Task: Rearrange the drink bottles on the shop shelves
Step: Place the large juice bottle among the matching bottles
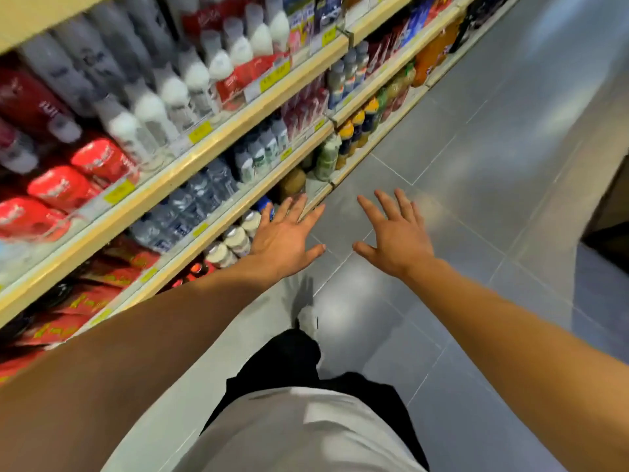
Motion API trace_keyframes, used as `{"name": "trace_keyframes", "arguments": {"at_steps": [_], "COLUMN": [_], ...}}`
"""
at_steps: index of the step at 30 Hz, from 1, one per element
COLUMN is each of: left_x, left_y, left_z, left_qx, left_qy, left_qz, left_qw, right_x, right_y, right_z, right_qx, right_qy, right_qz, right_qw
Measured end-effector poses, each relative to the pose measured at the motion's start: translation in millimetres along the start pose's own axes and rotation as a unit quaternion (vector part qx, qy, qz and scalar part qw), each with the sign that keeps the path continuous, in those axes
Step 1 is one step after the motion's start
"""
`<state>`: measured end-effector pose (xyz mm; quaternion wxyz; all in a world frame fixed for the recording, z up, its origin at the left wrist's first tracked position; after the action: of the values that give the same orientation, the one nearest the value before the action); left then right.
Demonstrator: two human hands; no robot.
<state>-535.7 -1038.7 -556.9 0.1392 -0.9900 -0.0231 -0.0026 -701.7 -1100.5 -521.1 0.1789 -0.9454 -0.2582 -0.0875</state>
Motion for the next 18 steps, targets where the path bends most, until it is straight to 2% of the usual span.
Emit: {"name": "trace_keyframes", "arguments": {"at_steps": [3, 7, 12, 18], "left_x": [-2, -1, -11, -41], "left_y": [56, 118, 198, 248], "left_z": [-18, -28, -8, -8], "left_qx": [0.006, -0.047, 0.005, 0.021], "left_qy": [-0.015, -0.038, -0.068, -0.128], "left_qz": [-0.018, -0.081, -0.182, -0.310], "left_qw": [1.000, 0.995, 0.981, 0.942], "right_x": [-28, -52, -95, -142], "right_y": [55, 130, 233, 317], "right_z": [-28, -46, -49, -45], "right_qx": [0.017, 0.046, 0.096, 0.187], "right_qy": [-0.001, -0.015, -0.036, -0.094], "right_qz": [-0.017, -0.073, -0.161, -0.264], "right_qw": [1.000, 0.996, 0.982, 0.942]}}
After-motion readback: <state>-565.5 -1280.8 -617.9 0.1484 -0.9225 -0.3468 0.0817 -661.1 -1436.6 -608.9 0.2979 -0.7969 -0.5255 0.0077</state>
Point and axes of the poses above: each hand's wrist, its own y-axis towards the middle knuckle, its own z-axis out of the palm, x = y × z, the point moved 9 cm from there along y, towards the middle knuckle, and after that the axes turned 10 degrees about y, right-handed, at the moved point
